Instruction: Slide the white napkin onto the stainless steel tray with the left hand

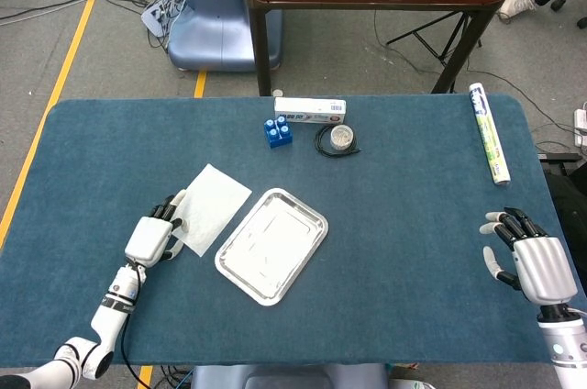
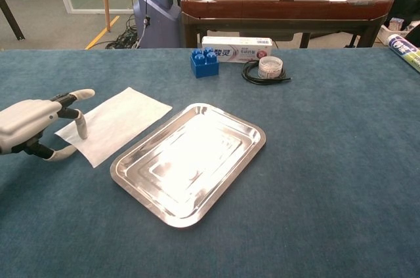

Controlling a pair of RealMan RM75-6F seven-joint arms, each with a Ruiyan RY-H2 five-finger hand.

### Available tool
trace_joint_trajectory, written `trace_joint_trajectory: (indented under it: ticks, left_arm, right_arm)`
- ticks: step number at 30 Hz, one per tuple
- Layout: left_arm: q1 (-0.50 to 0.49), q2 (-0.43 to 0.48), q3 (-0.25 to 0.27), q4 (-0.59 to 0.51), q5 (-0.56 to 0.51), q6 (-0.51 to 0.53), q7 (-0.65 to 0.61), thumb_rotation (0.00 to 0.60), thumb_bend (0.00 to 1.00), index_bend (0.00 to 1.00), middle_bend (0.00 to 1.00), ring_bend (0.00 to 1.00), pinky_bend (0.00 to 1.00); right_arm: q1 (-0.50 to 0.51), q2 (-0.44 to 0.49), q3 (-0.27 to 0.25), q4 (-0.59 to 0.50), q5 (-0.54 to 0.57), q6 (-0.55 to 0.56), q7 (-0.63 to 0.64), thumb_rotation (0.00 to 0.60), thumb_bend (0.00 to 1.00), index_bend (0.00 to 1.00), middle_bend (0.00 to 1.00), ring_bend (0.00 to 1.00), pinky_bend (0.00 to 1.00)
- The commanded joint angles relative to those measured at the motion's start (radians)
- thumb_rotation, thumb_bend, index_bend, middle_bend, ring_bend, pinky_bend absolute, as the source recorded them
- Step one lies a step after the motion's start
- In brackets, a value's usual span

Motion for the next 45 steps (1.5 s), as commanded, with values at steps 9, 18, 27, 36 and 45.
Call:
trace_joint_trajectory:
  ticks: [9, 18, 27, 36, 45]
  left_arm:
    - [-0.001, 0.001, 0.000, -0.005, 0.003, 0.004, -0.020, 0.600, 0.46, 0.52, 0.00, 0.00, 0.19]
    - [0.003, 0.009, -0.009, -0.025, 0.003, 0.031, -0.050, 0.600, 0.45, 0.59, 0.00, 0.00, 0.19]
    - [-0.003, 0.058, -0.042, -0.131, -0.021, 0.032, -0.080, 0.600, 0.44, 0.64, 0.00, 0.00, 0.19]
    - [-0.004, 0.165, -0.079, -0.380, -0.056, 0.023, -0.063, 0.600, 0.44, 0.66, 0.00, 0.00, 0.19]
    - [0.007, 0.218, -0.066, -0.540, -0.040, 0.041, 0.008, 0.600, 0.44, 0.66, 0.00, 0.00, 0.19]
  right_arm:
    - [-0.001, -0.001, 0.002, 0.001, 0.000, 0.003, 0.004, 0.600, 0.45, 0.40, 0.31, 0.18, 0.41]
    - [-0.001, -0.004, 0.002, 0.005, -0.004, 0.009, 0.004, 0.600, 0.45, 0.40, 0.31, 0.18, 0.41]
    - [-0.001, -0.005, 0.003, 0.006, -0.005, 0.010, 0.006, 0.600, 0.45, 0.40, 0.31, 0.18, 0.41]
    - [-0.001, -0.005, 0.002, 0.006, -0.006, 0.011, 0.005, 0.600, 0.45, 0.40, 0.31, 0.18, 0.41]
    - [-0.001, -0.005, 0.003, 0.005, -0.005, 0.012, 0.006, 0.600, 0.45, 0.40, 0.31, 0.18, 0.41]
